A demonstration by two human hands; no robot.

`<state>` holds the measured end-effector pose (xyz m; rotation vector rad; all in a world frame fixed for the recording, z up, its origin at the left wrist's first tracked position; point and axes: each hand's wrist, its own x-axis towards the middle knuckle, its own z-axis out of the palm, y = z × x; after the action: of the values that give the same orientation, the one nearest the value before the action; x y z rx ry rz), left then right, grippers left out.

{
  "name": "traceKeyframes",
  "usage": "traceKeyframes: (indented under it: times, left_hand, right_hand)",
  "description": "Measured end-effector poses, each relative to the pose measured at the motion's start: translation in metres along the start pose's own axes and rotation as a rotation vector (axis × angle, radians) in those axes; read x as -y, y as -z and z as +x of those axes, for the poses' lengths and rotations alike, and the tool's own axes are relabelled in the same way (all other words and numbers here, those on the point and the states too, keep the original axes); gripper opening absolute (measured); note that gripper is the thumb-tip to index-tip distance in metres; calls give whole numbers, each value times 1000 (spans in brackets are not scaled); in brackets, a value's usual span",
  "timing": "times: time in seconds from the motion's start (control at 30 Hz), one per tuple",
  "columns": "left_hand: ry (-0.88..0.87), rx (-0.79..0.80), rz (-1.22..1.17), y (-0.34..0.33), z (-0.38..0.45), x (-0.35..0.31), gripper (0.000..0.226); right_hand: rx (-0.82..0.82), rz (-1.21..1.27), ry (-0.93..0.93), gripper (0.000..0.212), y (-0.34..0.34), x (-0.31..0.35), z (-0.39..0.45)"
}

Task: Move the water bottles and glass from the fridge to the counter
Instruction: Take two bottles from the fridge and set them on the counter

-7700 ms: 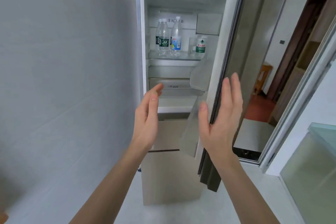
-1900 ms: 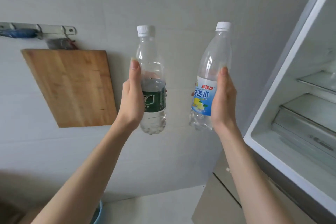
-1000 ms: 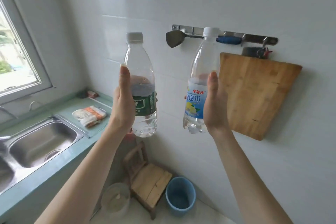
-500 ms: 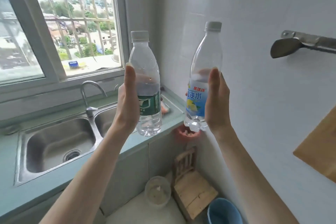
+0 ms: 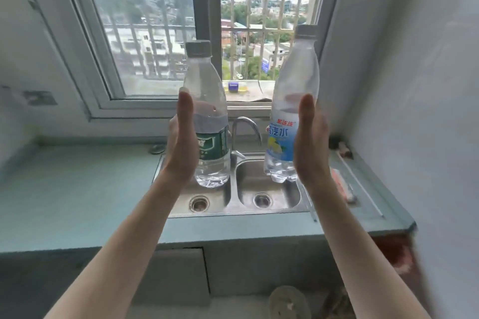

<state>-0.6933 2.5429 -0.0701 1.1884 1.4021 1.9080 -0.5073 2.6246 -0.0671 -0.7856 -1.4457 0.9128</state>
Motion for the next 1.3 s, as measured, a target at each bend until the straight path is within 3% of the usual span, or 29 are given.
traceKeyframes:
  times: [0.1, 0.17, 0.37, 0.57, 0.77, 1.0, 1.3]
  left_hand:
    - [-16, -86, 27, 31, 7, -3, 97]
    - [-18, -136, 46, 52, 7, -7, 98]
    - [-33, -345, 120, 128, 5, -13, 117]
    - [-2, -517, 84, 216, 3, -3, 91]
    - [16, -534, 64, 303, 15, 3, 84]
    - [51, -512, 75, 391, 40, 26, 85]
    - [120, -557, 72, 448, 85, 80, 87]
  right_hand:
    - [95, 78, 18, 95, -43, -9, 14]
    - [156, 128, 13, 98, -72, -11, 17]
    - [368, 260, -13, 85, -163, -10, 10]
    - [487, 284, -51, 91, -252, -11, -13]
    - [572, 311, -95, 110, -345, -13, -39]
    - [586, 288, -102, 111, -438, -30, -54]
    - [590, 236, -158, 107, -513, -71, -41]
